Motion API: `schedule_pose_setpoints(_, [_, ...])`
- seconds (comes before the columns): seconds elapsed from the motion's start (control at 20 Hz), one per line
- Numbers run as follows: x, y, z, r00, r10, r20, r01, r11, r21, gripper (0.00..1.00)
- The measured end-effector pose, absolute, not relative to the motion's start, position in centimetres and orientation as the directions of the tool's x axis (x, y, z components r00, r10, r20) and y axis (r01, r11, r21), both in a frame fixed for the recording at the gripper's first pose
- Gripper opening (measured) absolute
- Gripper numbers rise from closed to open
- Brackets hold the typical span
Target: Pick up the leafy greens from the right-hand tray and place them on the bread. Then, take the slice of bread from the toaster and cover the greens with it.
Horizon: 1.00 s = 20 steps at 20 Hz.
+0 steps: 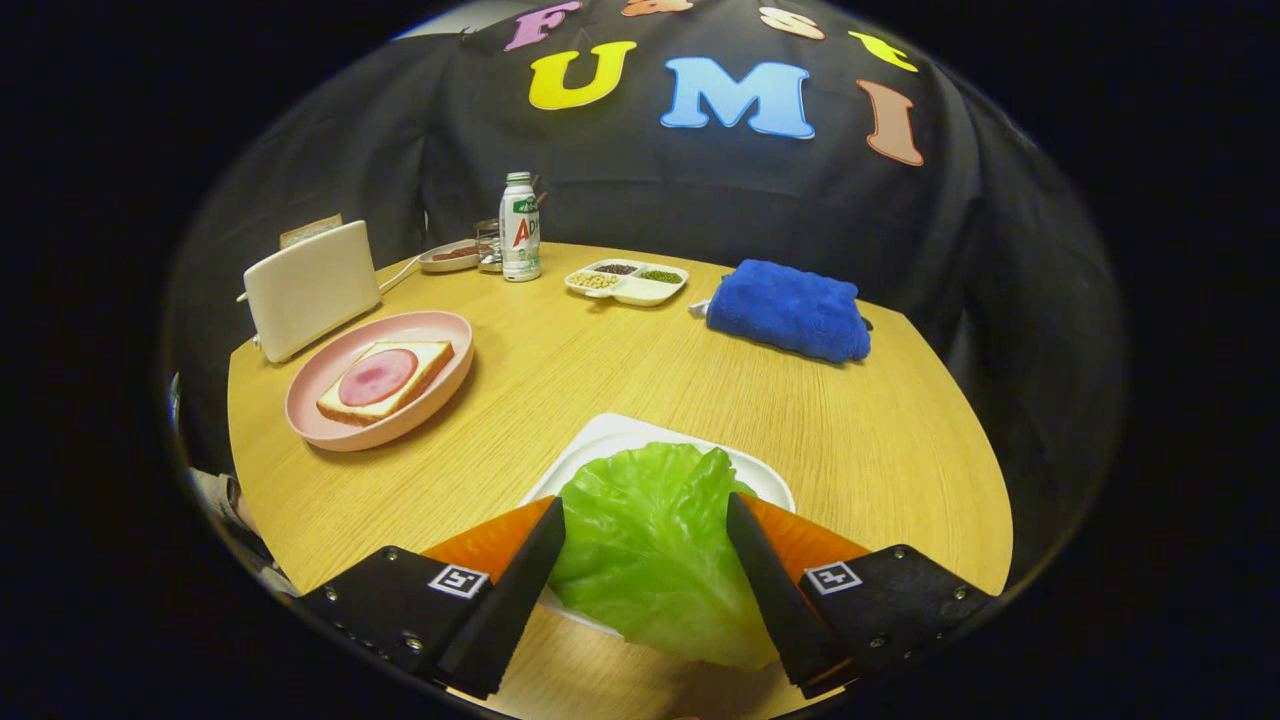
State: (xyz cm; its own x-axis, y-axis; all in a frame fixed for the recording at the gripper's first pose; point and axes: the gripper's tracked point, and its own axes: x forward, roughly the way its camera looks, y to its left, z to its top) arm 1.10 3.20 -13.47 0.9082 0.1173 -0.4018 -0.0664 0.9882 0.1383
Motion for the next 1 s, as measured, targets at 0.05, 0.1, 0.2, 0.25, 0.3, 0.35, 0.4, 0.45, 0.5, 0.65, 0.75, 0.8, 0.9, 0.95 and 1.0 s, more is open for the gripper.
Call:
schedule_pose_setpoints(0.05, [0.9,3.0,-12.9,0.912,0.127,-0.390,-0.058,0.981,0.184,1.00])
schedule_pose_setpoints(0.1, [1.1,2.6,-13.2,0.914,0.119,-0.388,-0.055,0.983,0.174,0.96])
schedule_pose_setpoints(0.2, [1.2,2.7,-13.2,0.918,0.124,-0.376,-0.064,0.984,0.169,0.82])
schedule_pose_setpoints(0.25, [1.2,2.6,-13.2,0.918,0.123,-0.376,-0.061,0.983,0.172,0.81])
schedule_pose_setpoints(0.3, [1.3,2.7,-13.5,0.920,0.120,-0.374,-0.057,0.983,0.175,0.61])
schedule_pose_setpoints(0.35, [1.3,2.7,-13.2,0.920,0.122,-0.372,-0.059,0.982,0.177,0.41])
schedule_pose_setpoints(0.4, [1.3,2.7,-13.3,0.920,0.111,-0.376,-0.040,0.980,0.193,0.25])
schedule_pose_setpoints(0.45, [1.3,2.6,-13.2,0.917,0.104,-0.385,-0.024,0.978,0.207,0.08])
schedule_pose_setpoints(0.5, [1.2,2.5,-13.1,0.918,0.092,-0.385,-0.006,0.976,0.218,0.08])
schedule_pose_setpoints(0.65, [1.0,2.4,-11.1,0.948,0.046,-0.315,0.020,0.979,0.204,0.08])
schedule_pose_setpoints(0.75, [0.8,3.3,-9.4,0.964,0.063,-0.258,0.002,0.970,0.244,0.07])
schedule_pose_setpoints(0.8, [0.6,3.8,-8.6,0.970,0.071,-0.233,-0.008,0.965,0.262,0.07])
schedule_pose_setpoints(0.9, [0.4,4.4,-8.1,0.973,0.077,-0.219,-0.022,0.970,0.244,0.07])
schedule_pose_setpoints(0.95, [0.5,3.9,-8.4,0.974,0.052,-0.220,-0.007,0.980,0.201,0.07])
schedule_pose_setpoints(1.0, [0.7,3.2,-8.9,0.972,0.015,-0.236,0.022,0.988,0.152,0.01])
